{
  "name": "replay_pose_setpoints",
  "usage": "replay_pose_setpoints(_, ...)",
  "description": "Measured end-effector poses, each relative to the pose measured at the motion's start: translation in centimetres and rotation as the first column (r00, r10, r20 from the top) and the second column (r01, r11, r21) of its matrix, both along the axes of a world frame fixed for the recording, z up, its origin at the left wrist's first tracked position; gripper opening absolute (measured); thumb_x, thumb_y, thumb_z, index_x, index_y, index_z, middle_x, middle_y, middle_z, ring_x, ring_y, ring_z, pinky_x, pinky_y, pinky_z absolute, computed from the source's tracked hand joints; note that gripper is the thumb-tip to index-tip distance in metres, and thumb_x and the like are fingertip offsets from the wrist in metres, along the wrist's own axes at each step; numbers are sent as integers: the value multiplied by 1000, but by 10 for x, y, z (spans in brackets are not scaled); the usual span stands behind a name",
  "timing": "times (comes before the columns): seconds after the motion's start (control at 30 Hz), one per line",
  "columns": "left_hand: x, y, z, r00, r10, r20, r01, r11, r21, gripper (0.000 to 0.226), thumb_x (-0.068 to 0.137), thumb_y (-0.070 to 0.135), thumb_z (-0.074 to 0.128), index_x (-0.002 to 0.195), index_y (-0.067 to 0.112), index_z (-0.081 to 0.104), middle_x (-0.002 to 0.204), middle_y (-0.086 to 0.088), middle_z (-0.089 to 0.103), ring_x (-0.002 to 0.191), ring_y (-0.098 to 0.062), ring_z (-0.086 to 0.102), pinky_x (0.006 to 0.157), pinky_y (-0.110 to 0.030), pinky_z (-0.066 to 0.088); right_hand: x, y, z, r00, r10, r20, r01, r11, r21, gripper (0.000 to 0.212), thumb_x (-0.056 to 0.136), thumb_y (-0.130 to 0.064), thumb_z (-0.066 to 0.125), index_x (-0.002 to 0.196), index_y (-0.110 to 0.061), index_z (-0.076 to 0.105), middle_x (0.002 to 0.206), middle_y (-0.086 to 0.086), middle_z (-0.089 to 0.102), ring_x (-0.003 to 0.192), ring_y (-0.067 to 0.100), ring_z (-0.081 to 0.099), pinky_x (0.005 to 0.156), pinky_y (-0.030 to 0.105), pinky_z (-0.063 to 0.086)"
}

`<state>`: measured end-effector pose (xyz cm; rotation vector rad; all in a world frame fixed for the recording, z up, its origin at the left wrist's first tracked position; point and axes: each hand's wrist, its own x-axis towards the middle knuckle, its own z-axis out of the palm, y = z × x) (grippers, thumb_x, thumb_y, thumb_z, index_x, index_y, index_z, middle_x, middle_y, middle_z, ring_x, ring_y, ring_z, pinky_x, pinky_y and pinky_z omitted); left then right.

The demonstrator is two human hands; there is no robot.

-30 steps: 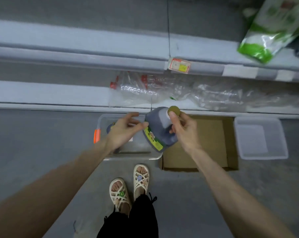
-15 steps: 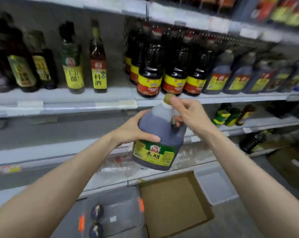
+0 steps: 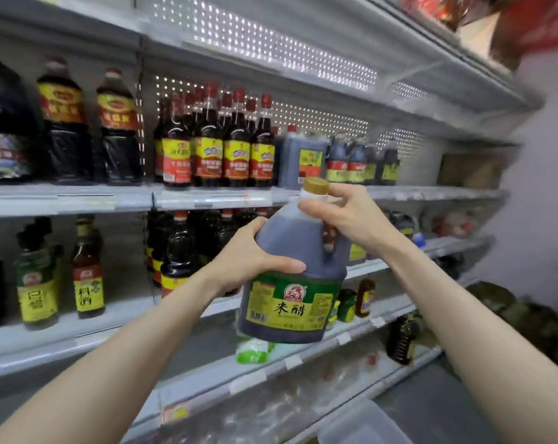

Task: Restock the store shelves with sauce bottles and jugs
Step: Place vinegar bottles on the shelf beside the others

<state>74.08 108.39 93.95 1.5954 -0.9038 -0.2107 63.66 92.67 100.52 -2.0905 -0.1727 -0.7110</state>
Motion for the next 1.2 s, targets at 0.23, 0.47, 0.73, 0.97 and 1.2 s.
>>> replay_pose_setpoints(0.23, -58, -125, 31, 995, -88, 48, 88, 996, -1, 67, 54, 19, 93, 111, 23, 57, 100, 3, 72, 84, -11, 71, 69, -27, 57, -73, -117, 29, 992, -98, 78, 102, 993, -53, 7, 89, -19, 67, 94, -15, 69, 50, -23, 59, 47, -11, 54, 45, 5, 37)
replay_pose_setpoints(0.47, -87, -263, 44, 982, -183, 42, 183, 983, -6, 70, 50, 22, 93, 111, 22, 58, 101, 0, 73, 87, -15, 71, 75, -33, 58, -110, -245, 37, 968, -236, 87, 238, 971, -13, 22, 84, -38, 71, 95, -19, 74, 62, -19, 64, 54, -7, 55, 53, 15, 42)
replay_pose_setpoints(0.73, -76, -398, 63, 970, -239, 49, 238, 971, 23, 70, 51, 22, 92, 112, 27, 57, 102, 3, 73, 88, -15, 71, 80, -37, 58, -105, -372, 44, 942, -307, 138, 299, 951, 74, 19, 87, -33, 69, 91, -16, 75, 74, -3, 69, 63, 3, 58, 54, 17, 47)
replay_pose_setpoints(0.97, -33, -536, 64, 949, -303, 82, 305, 952, -13, 84, 44, 32, 91, 119, 27, 54, 106, 1, 71, 88, -17, 72, 78, -37, 58, -68, -499, 45, 906, -371, 204, 371, 928, 39, 17, 87, -34, 69, 74, -23, 71, 58, -18, 63, 54, -7, 53, 49, 16, 42)
replay_pose_setpoints(1.2, 41, -691, 94, 953, -270, 136, 282, 956, -81, 77, 37, 39, 90, 106, 27, 58, 100, 1, 72, 88, -17, 71, 78, -38, 58, 4, -648, 85, 898, -370, 239, 392, 919, -47, 21, 85, -37, 70, 83, -16, 74, 65, -13, 62, 59, 0, 51, 52, 20, 43)
